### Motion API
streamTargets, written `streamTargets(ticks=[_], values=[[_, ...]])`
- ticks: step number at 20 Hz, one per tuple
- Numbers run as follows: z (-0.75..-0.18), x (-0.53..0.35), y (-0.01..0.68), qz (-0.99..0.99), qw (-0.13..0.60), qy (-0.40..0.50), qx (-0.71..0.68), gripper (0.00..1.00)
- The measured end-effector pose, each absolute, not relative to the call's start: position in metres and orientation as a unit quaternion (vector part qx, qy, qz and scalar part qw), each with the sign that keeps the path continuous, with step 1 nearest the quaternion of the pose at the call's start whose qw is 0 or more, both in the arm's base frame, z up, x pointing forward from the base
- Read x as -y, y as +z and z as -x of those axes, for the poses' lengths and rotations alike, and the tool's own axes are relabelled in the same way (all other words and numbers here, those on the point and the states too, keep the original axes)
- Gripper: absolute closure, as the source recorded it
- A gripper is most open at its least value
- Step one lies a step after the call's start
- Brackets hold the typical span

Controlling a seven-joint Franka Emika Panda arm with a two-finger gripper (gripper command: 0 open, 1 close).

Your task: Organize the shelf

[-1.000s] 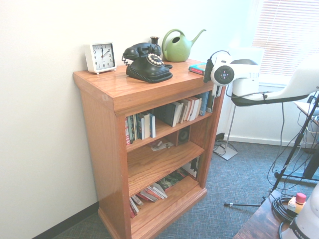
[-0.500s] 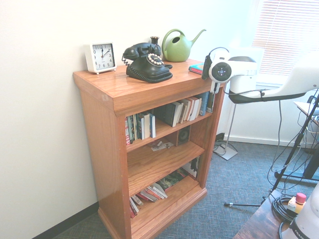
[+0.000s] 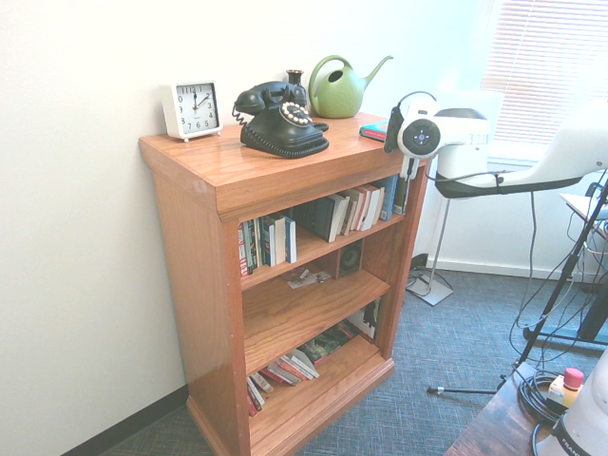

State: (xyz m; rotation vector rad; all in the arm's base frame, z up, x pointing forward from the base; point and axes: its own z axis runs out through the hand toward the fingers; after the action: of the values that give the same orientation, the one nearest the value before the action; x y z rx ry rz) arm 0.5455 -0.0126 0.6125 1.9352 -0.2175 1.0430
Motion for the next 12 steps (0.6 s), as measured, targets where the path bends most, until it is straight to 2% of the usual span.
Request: streamTargets(ticks=[6,12], values=[[-0.546,0.012,0.618,-0.783,0.444,0.424,0.095,1.00],[-0.531,0.017,0.648,-0.791,0.406,0.435,0.143,1.00]])
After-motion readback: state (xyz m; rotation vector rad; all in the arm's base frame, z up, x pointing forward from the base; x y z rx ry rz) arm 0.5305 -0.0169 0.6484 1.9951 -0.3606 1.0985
